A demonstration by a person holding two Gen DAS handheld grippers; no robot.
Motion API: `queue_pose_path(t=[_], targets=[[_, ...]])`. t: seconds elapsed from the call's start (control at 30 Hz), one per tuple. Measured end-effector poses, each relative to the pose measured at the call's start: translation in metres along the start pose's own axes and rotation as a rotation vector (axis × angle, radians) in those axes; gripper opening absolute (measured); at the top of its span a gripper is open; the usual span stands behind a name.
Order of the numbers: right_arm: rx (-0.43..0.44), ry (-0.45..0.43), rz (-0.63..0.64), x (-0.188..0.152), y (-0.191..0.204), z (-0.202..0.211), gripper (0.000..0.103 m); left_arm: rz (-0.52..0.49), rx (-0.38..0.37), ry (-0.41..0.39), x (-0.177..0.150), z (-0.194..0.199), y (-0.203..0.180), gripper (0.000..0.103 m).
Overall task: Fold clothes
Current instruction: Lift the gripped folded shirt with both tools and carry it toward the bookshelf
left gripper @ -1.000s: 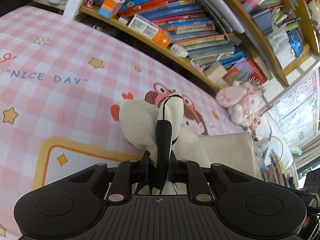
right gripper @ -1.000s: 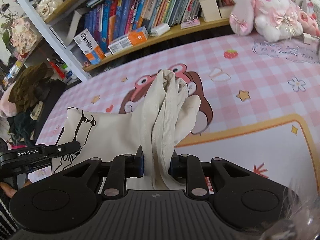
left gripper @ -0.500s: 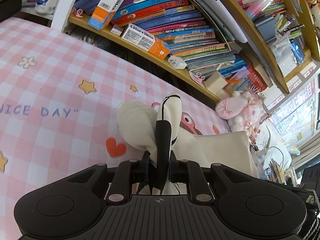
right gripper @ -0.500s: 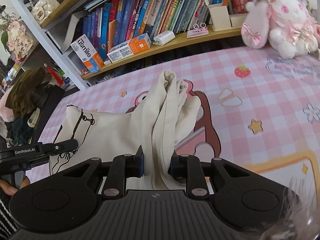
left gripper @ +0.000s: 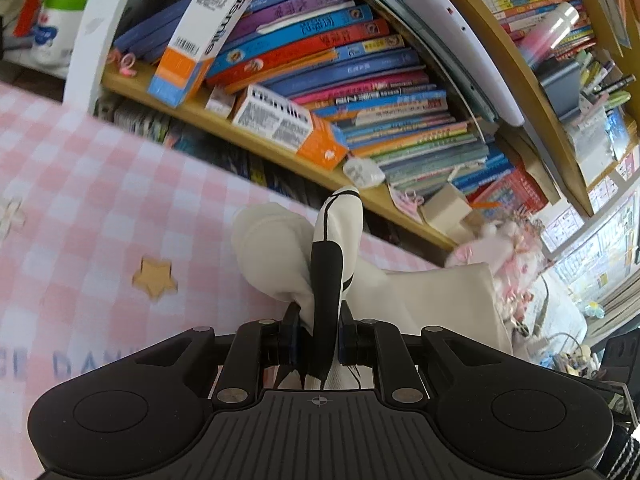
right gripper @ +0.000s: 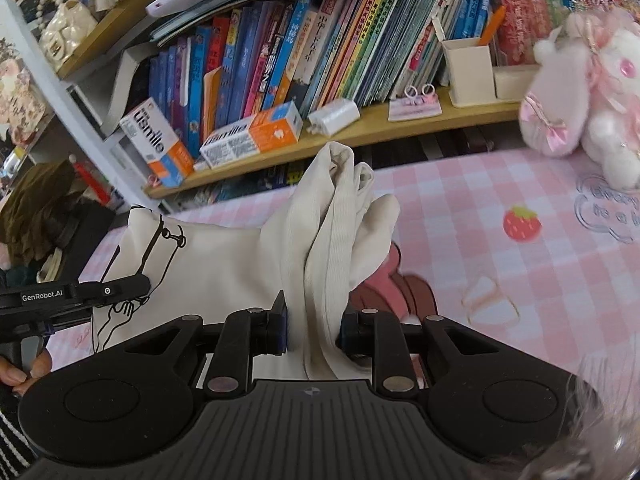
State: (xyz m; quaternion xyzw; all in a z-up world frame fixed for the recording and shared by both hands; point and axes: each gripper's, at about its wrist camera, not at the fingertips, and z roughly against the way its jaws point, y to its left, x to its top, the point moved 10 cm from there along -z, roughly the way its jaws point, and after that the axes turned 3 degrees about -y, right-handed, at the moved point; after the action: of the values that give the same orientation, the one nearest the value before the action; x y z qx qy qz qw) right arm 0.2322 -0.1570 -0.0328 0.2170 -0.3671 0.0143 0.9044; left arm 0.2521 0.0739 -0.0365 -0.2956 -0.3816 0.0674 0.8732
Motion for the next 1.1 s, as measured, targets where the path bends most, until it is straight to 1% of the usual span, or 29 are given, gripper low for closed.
queue_pose_path(t=[0.3, 0.37, 0.5, 0.63, 0.83, 1.0, 1.1], targets=[[-0.003, -0.038, 0.019, 0.039, -0.004, -0.044, 0.020, -0.002, 0.008, -0.042, 0.039, -0.038, 0.015, 0.015], [-0.005, -0.044, 0.026, 0.046, -0.006, -0.053, 0.020, -0.015, 0.015, -0.049, 0.043, -0.044, 0.017, 0.015], [-0.012, -0.056, 0.050, 0.057, -0.006, -0.067, 0.020, -0.071, 0.027, -0.060, 0.051, -0.055, 0.018, 0.015], [-0.018, -0.062, 0.059, 0.064, -0.009, -0.081, 0.021, -0.069, 0.027, -0.065, 0.056, -0.066, 0.025, 0.015], [-0.031, -0.054, 0.050, 0.061, -0.017, -0.093, 0.021, -0.071, 0.016, -0.074, 0.059, -0.077, 0.031, 0.016], [-0.045, -0.042, 0.035, 0.055, -0.024, -0.101, 0.021, -0.058, 0.026, -0.052, 0.054, -0.085, 0.039, 0.016], [-0.053, -0.035, 0.027, 0.051, -0.029, -0.105, 0.024, -0.046, 0.047, -0.050, 0.053, -0.086, 0.046, 0.022]])
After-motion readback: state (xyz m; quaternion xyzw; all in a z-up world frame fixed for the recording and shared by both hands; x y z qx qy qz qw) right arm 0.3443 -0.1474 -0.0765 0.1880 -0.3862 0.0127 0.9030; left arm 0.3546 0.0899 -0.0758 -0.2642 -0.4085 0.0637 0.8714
